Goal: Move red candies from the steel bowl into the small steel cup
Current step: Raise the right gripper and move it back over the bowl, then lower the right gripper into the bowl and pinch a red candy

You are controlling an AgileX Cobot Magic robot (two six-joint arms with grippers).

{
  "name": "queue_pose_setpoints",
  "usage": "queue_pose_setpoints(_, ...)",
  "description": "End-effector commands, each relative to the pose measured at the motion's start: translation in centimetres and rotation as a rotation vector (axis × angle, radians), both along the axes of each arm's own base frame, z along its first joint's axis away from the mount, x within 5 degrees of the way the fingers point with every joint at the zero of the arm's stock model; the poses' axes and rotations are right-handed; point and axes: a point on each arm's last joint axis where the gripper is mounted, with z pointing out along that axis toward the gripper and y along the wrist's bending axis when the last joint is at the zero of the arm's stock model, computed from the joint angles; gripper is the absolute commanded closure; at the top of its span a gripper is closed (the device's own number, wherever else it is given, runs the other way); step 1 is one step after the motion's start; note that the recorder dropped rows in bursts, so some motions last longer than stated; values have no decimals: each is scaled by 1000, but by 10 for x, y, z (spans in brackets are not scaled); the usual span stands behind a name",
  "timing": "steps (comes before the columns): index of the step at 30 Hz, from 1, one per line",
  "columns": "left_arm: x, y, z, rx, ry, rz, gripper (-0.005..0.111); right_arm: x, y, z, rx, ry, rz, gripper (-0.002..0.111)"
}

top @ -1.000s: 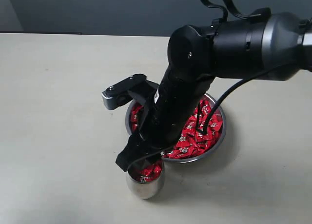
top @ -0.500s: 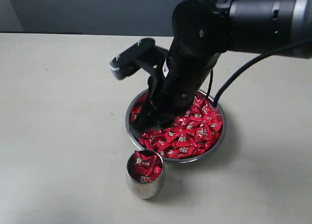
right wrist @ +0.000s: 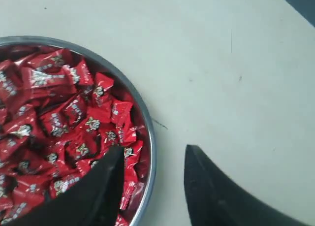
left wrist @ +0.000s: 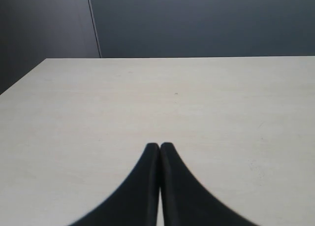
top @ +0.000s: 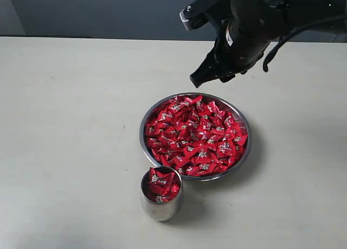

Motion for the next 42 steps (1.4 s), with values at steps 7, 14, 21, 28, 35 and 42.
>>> queue_pose_setpoints(7,0,0,-1,-1,-3,1,106,29,4,-68,48,141,-80,69)
queue_pose_setpoints(14,0,0,-1,-1,-3,1,106,26,11,-91,81,251,-103,69)
queue_pose_setpoints(21,0,0,-1,-1,-3,1,106,16,24,-87,193,388,-59,69)
queue_pose_setpoints(28,0,0,-1,-1,-3,1,106,14,39,-78,303,453,6,69)
queue_pose_setpoints(35,0,0,-1,-1,-3,1,106,13,41,-90,289,507,-12,69)
queue_pose_setpoints(42,0,0,-1,-1,-3,1,106,14,41,-104,275,538,-44,69)
